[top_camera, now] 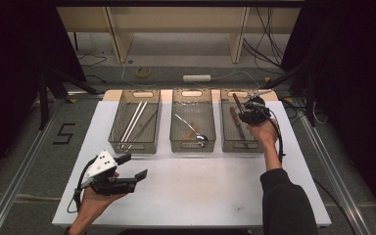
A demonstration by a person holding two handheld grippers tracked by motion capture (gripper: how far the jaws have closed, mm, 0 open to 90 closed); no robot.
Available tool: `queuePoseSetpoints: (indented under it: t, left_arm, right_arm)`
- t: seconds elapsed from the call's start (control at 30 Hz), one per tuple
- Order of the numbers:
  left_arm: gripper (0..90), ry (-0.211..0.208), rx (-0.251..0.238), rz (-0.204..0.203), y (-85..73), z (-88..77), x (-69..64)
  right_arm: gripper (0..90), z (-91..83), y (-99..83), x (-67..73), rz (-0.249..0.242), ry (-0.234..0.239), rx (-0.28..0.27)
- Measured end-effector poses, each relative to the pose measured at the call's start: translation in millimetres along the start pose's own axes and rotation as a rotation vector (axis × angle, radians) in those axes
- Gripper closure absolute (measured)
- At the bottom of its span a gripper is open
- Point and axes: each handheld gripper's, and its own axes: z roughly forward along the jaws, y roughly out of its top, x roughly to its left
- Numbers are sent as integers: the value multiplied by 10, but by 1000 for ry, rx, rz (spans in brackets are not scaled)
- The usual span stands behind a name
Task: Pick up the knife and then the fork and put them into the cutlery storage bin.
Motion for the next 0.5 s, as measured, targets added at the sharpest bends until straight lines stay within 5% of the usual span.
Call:
queuePoseSetpoints:
  t: [0.5]
  left_arm:
    - [194,2,0,1,-2,5,-3]
  right_arm:
    - [661,-81,21,-42,42,-4,-37]
